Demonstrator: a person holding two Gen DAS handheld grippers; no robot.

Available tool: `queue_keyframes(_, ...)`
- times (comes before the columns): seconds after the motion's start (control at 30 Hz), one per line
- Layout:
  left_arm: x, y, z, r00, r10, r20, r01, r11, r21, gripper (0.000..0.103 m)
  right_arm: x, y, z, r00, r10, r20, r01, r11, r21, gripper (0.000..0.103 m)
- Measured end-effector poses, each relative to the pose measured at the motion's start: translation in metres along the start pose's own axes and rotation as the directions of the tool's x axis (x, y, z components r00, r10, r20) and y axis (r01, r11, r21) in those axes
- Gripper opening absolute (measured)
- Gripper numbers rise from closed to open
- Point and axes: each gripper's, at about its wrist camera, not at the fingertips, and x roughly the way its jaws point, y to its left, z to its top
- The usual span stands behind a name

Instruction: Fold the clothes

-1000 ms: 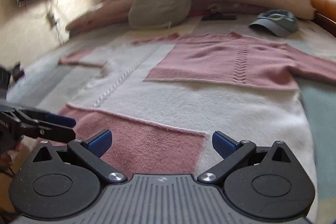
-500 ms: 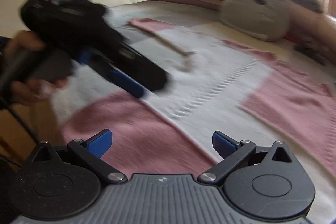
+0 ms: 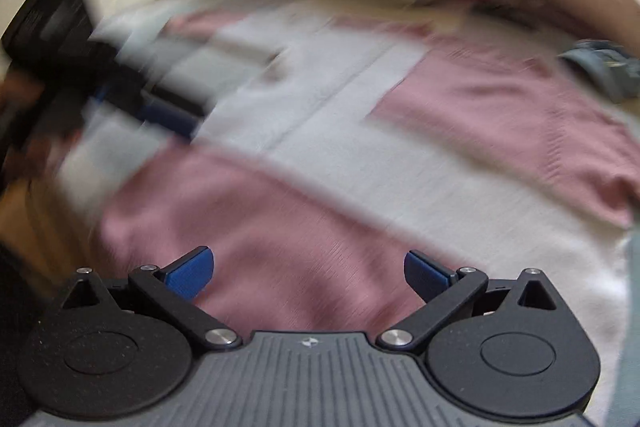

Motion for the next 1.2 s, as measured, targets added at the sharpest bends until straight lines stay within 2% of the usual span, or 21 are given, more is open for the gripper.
queue_keyframes(0.1,0.000,-0.006,0.007,0.999,0.027,0.018,-0.027,0.999,0.022,0.102,0.007,-0.024,0.029,0.997,-0.046,0.061,0.040,0.995,0.093,0.103)
queue_keyframes(0.2,0.011,-0.010,0.006,0.996,0.093,0.011,-0.094,0.994,0.061,0.102,0.020,-0.042,0.049,0.993,-0.086,0.075,0.074,0.985,0.156,0.103)
queue_keyframes(0.33,0.029,-0.014,-0.003,0.979,0.201,0.004,-0.201,0.974,0.108,0.102,0.036,-0.067,0.059,0.984,-0.174,0.048,0.161,0.968,0.194,0.103)
queue_keyframes(0.43,0.033,-0.019,-0.008,0.966,0.259,0.021,-0.260,0.960,0.108,0.102,0.049,-0.087,0.064,0.979,-0.204,0.017,0.197,0.962,0.188,0.103)
queue_keyframes(0.57,0.025,-0.031,-0.011,0.937,0.345,0.062,-0.348,0.936,0.046,0.102,0.076,-0.107,0.076,0.971,-0.237,0.011,0.234,0.964,0.123,0.103)
queue_keyframes(0.67,0.019,-0.040,-0.017,0.904,0.420,0.085,-0.420,0.908,-0.019,0.102,0.103,-0.117,0.079,0.970,-0.237,-0.044,0.240,0.968,0.069,0.103)
queue_keyframes(0.8,0.019,-0.050,-0.027,0.883,0.461,0.091,-0.454,0.887,-0.087,0.102,0.116,-0.124,0.083,0.981,-0.191,-0.030,0.192,0.980,0.046,0.103)
queue_keyframes(0.9,0.022,-0.061,-0.030,0.871,0.482,0.097,-0.474,0.875,-0.098,0.102,0.107,-0.129,0.088,0.986,-0.162,-0.038,0.164,0.985,0.061,0.103)
queue_keyframes(0.97,0.026,-0.069,-0.027,0.868,0.486,0.102,-0.479,0.873,-0.086,0.102,0.096,-0.131,0.087,0.989,-0.147,-0.029,0.149,0.986,0.077,0.103)
queue_keyframes(1.1,0.039,-0.080,-0.017,0.865,0.493,0.095,-0.490,0.870,-0.052,0.102,0.074,-0.148,0.061,0.986,-0.164,-0.027,0.166,0.979,0.114,0.103)
queue_keyframes(1.2,0.052,-0.086,-0.012,0.869,0.488,0.081,-0.487,0.873,-0.024,0.102,0.059,-0.162,0.040,0.984,-0.177,-0.029,0.179,0.973,0.144,0.103)
